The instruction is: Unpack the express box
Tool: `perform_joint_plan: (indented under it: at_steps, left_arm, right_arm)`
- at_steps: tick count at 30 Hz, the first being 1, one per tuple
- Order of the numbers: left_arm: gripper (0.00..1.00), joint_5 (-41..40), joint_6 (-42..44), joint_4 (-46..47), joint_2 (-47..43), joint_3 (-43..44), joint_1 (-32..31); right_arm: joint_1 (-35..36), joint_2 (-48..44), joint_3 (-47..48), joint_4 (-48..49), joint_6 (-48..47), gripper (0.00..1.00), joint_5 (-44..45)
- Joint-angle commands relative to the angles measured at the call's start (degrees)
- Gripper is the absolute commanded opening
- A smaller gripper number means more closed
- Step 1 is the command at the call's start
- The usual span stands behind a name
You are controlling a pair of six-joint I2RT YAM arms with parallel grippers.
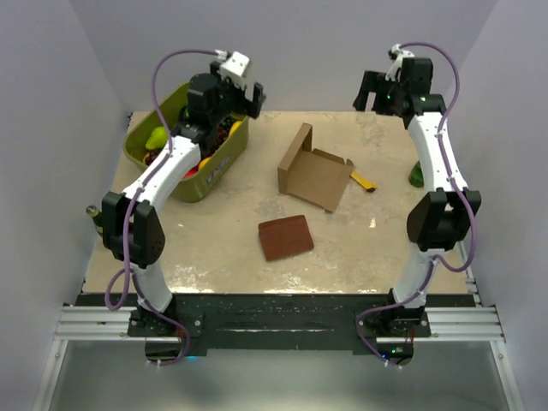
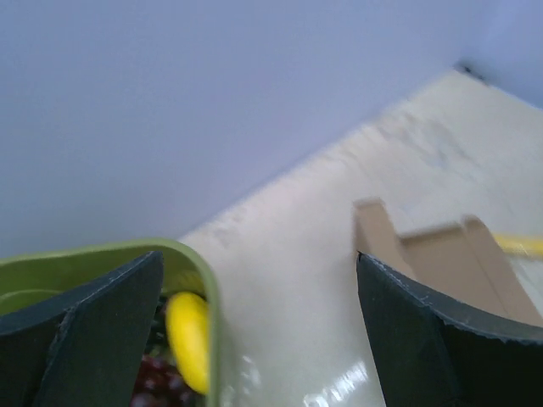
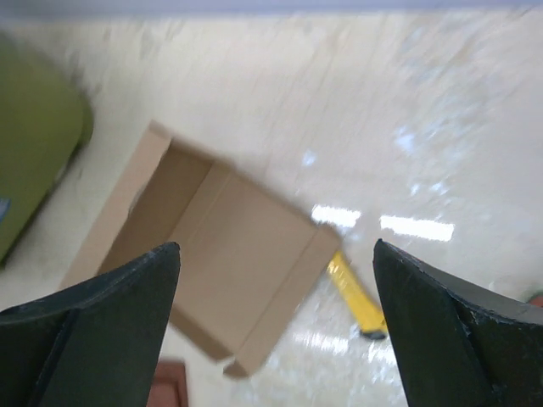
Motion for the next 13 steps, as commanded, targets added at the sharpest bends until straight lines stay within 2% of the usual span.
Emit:
perform_joint_plan:
  at_steps: [1,6,9,13]
  left_arm:
    - [1.00,-23.5,-7.5,10.5,4.9,9.9,1.7]
    - [1.00,-21.7,-3.9,12.5,4.3,9.1,0.3]
    - [1.00,-21.4,-4.5,10.8,2.8,6.1,-1.1]
    - [1.00,-19.2,-3.0,8.0,-0.3,-1.7,-3.2]
  right_arm:
    - [-0.1,6.5,11.3,4.8,4.8,0.99,10.7]
    - [-0.1,3.4,8.0,5.1,4.6,0.99,7.7]
    - [-0.1,0.5,1.7,4.1,4.4,0.99,6.7]
    - [-0.1,-5.2,-11.5,4.9,3.6,0.99,4.5]
